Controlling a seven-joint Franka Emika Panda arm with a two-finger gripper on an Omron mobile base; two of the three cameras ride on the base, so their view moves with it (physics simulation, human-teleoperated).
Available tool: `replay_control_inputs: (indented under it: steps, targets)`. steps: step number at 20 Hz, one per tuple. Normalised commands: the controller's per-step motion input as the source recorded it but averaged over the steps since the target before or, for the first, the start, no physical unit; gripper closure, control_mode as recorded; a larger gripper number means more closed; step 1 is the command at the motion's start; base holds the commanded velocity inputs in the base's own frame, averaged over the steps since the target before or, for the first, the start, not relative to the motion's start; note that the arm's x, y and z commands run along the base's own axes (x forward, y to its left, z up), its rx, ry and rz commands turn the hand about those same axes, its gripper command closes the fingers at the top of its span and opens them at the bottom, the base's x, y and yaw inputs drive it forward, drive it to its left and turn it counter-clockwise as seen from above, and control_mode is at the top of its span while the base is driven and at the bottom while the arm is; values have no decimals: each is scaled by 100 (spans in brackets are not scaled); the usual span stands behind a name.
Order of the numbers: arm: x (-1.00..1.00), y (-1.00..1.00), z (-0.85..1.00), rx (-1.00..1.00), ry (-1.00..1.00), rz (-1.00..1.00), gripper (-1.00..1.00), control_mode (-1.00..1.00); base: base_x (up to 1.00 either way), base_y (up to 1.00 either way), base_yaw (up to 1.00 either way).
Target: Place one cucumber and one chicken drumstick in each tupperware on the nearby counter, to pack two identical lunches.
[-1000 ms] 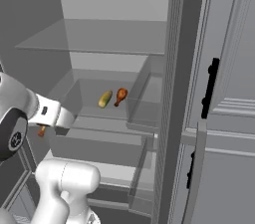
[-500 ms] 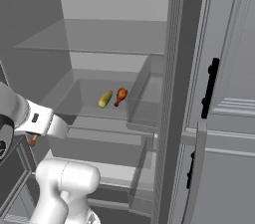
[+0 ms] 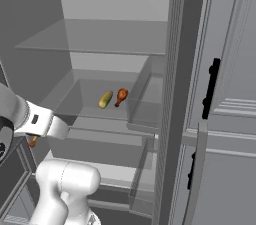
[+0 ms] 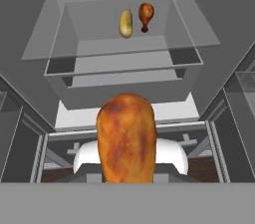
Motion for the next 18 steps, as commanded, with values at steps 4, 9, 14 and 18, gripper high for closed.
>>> replay_control_inputs:
  steps: [4,9,14,18]
  targets:
    - [-14,0,0,0,0,0,100,100,-36,0,0]
    - [0,0,0,0,0,0,100,100,-98,1,3]
    - [0,0,0,0,0,0,100,100,-94,31,13]
    - [0,0,0,0,0,0,100,100,-100,49,31]
